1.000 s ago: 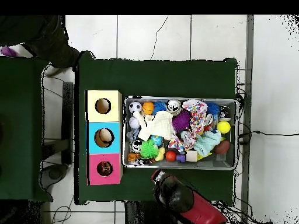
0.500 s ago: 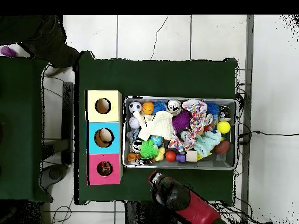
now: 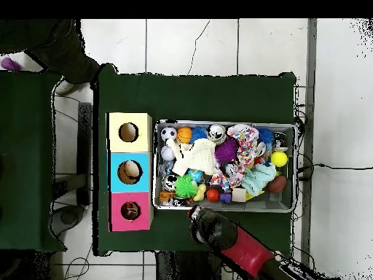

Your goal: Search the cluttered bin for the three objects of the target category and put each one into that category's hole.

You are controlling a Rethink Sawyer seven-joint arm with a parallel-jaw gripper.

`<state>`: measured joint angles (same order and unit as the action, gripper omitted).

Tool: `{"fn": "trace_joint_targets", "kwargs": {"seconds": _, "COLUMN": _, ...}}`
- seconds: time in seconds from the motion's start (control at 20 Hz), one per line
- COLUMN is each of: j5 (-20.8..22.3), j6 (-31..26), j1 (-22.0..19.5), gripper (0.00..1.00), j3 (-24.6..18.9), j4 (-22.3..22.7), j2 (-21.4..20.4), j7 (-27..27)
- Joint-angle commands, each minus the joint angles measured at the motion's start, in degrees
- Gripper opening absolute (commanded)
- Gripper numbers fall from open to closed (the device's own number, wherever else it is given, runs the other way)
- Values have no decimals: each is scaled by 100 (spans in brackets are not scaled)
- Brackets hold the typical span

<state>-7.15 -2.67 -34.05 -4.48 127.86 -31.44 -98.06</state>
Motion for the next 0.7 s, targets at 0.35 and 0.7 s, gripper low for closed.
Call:
{"fn": "trace_joint_targets", "kwargs": {"seconds": 0.35, "j5": 106, "j6": -1044, "j1": 634, "gripper": 0, "j3": 228, "j4": -1588, "j2": -104, "j7": -306}}
{"fn": "trace_joint_targets", "kwargs": {"seconds": 0.7, "j5": 185, "j6": -2281, "j1": 1183, "gripper": 0, "j3": 842, "j4": -1754, "j2": -691, "j7": -493}}
